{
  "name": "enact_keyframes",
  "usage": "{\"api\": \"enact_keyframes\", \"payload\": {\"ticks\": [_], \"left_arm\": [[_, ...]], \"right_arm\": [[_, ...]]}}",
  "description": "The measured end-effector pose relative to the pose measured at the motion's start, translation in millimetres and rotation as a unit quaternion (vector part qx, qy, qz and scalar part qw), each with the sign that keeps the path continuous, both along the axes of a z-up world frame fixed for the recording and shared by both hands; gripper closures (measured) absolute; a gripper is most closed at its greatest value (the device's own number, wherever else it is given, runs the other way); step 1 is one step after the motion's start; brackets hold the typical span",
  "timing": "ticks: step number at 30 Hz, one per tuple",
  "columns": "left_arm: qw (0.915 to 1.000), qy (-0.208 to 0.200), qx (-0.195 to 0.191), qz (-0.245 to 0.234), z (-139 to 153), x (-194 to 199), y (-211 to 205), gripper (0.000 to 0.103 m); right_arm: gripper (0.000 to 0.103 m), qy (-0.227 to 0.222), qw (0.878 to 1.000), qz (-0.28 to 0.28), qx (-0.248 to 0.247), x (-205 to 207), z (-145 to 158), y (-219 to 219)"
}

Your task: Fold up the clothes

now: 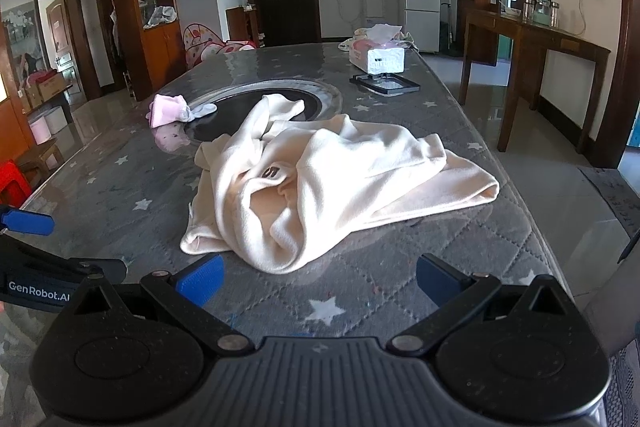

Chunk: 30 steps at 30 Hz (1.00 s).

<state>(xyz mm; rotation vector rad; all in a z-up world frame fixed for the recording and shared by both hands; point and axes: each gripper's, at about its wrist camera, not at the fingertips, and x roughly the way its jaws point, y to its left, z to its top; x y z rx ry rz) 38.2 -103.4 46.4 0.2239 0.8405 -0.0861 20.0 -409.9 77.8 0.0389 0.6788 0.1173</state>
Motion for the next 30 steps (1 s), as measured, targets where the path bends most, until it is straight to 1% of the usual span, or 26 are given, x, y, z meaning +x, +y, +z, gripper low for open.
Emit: {"api": "enact_keyframes", "payload": {"ticks": [10, 12, 14, 18, 20, 23, 25, 27, 28, 30], "left_arm": [[1.0, 0.004, 0.002, -0.003, 3.3, 19.3, -3.6, 0.0], [1.0, 0.005, 0.002, -0.005, 3.3, 22.8, -4.6, 0.0], [1.0, 0.007, 0.002, -0.004, 3.0, 27.1, -5.3, 0.0], [0.9999, 0.011, 0.001, -0.007, 3.3, 36.0, -7.4, 0.0], [0.9999, 0.012, 0.0, -0.011, 4.2, 40.3, -9.4, 0.0], [0.9997, 0.013, -0.003, -0.021, 7.2, 47.2, -13.3, 0.0], [0.9995, 0.013, -0.003, -0.027, 9.7, 52.9, -17.6, 0.0], [0.9994, 0.011, -0.005, -0.033, 11.4, 58.4, -21.4, 0.0], [0.9993, 0.01, -0.006, -0.036, 12.2, 61.2, -23.4, 0.0], [0.999, 0.009, -0.01, -0.042, 13.1, 66.0, -26.4, 0.0]], "right_arm": [[0.002, 0.001, 1.0, 0.007, -0.001, 26.3, 3.9, 1.3], [0.009, 0.003, 1.0, 0.007, 0.0, 34.4, 4.0, 1.4], [0.01, 0.005, 1.0, 0.007, 0.001, 42.5, 4.0, 1.5], [0.019, 0.011, 1.0, 0.009, 0.004, 58.5, 1.8, 2.3], [0.02, 0.014, 1.0, 0.009, 0.005, 66.1, 0.3, 3.4], [0.027, 0.018, 1.0, 0.009, 0.007, 77.4, -2.1, 4.8], [0.029, 0.021, 1.0, 0.008, 0.007, 84.1, -4.1, 5.8], [0.036, 0.024, 1.0, 0.007, 0.008, 90.8, -6.3, 5.6], [0.037, 0.027, 1.0, 0.006, 0.01, 94.3, -7.4, 5.1], [0.046, 0.03, 0.999, 0.005, 0.013, 99.5, -9.3, 3.9]]}}
